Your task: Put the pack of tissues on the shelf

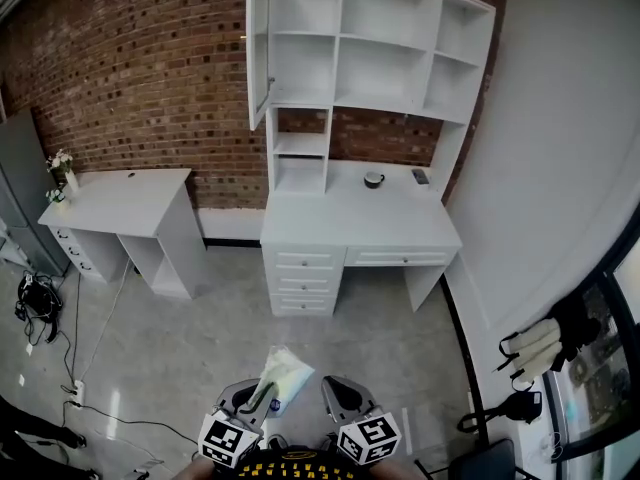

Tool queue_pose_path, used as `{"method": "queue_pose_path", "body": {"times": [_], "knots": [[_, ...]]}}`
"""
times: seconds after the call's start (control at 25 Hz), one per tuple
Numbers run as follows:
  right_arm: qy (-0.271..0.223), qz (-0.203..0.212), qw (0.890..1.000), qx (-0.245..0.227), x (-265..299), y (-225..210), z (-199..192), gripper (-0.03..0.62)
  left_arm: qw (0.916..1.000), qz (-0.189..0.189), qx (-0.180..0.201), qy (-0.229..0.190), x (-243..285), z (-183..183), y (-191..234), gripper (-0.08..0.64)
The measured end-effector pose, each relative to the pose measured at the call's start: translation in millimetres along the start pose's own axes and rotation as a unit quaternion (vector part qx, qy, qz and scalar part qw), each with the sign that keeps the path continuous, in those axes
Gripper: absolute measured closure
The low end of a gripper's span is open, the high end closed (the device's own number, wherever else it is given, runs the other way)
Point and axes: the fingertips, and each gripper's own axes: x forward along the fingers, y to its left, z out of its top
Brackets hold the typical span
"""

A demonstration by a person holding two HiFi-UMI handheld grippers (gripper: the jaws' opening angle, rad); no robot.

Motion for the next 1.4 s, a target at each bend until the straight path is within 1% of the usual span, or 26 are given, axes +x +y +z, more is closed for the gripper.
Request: {"method": "queue_pose_path", "body": {"times": [0.12, 0.24, 0.36, 0.48, 0.6, 0.76, 0.92, 1.08, 1.4], "knots": [[0.004, -0.015, 1.0, -0.008, 11.5, 13.9, -3.7, 0.597, 1.0, -0.002, 0.004, -0.007, -9.5, -7.6, 18.7, 0.529], [0.013, -0.018, 1.0, -0.01, 21.2, 27.2, -10.3, 0.597, 0.9999, -0.009, -0.005, -0.003, -13.5, -19.5, 33.1, 0.529], [0.022, -0.025, 0.999, -0.011, 24.1, 30.4, -15.2, 0.597, 0.9997, -0.015, -0.017, -0.001, -15.0, -27.1, 39.0, 0.529], [0.029, -0.029, 0.999, -0.004, 31.1, 27.8, -21.5, 0.597, 0.9996, -0.017, -0.022, 0.003, -11.1, -32.7, 44.6, 0.529], [0.035, -0.02, 0.999, 0.004, 45.6, 25.3, -26.2, 0.597, 0.9996, -0.015, -0.023, 0.01, -3.3, -35.9, 52.7, 0.529], [0.036, 0.005, 0.999, 0.01, 70.7, 19.8, -24.0, 0.597, 0.9996, 0.002, -0.021, 0.021, 6.2, -36.4, 68.4, 0.529], [0.036, 0.028, 0.999, 0.014, 92.7, 1.9, -19.5, 0.597, 0.9991, 0.026, -0.018, 0.029, 25.1, -30.9, 84.5, 0.529], [0.041, 0.049, 0.998, 0.017, 117.0, -27.7, -13.2, 0.597, 0.9982, 0.044, -0.026, 0.033, 59.1, -25.1, 96.6, 0.529], [0.026, 0.06, 0.998, 0.025, 150.7, -110.1, 16.3, 0.597, 0.9982, 0.043, -0.02, 0.037, 147.7, 3.5, 97.8, 0.529]]}}
